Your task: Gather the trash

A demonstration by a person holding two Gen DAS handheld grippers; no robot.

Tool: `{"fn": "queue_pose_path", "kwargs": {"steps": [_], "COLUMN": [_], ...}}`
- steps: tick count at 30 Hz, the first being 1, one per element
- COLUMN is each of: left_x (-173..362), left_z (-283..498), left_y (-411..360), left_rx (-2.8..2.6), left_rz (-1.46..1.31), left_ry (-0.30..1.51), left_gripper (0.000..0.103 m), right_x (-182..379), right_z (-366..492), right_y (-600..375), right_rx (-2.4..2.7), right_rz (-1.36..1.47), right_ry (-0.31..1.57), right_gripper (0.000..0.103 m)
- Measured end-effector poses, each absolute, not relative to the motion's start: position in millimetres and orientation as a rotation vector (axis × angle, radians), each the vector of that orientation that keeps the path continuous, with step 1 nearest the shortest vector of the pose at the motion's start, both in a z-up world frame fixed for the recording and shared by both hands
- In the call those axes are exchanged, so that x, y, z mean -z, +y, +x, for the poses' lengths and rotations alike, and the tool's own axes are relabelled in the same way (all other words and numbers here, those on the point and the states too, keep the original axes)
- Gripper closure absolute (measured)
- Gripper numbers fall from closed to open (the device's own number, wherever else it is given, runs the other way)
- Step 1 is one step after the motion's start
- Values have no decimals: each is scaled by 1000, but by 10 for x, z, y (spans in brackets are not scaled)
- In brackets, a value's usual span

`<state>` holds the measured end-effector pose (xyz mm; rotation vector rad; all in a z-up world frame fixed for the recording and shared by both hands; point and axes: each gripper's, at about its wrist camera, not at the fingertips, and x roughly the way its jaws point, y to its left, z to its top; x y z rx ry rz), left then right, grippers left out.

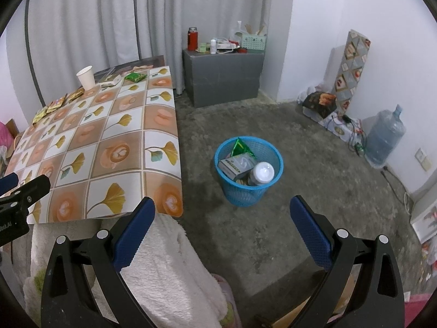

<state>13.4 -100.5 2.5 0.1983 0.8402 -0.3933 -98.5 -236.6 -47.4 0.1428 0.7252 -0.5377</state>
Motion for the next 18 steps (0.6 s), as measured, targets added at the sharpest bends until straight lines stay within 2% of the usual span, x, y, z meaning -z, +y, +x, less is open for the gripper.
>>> {"fn": "queue_pose_path", "kwargs": {"steps": [18], "left_x": [-110], "left_z": [142], "left_y": [-988], "left_rx": [392], "left_rz": [211], "left_ry": [824], "left_gripper": [6], "right_x": [465], "right_z": [-1046], "right_y": [-2425], "right_rx": [542], "right_rz": [147], "right_ry": [723], "right_gripper": [8]}}
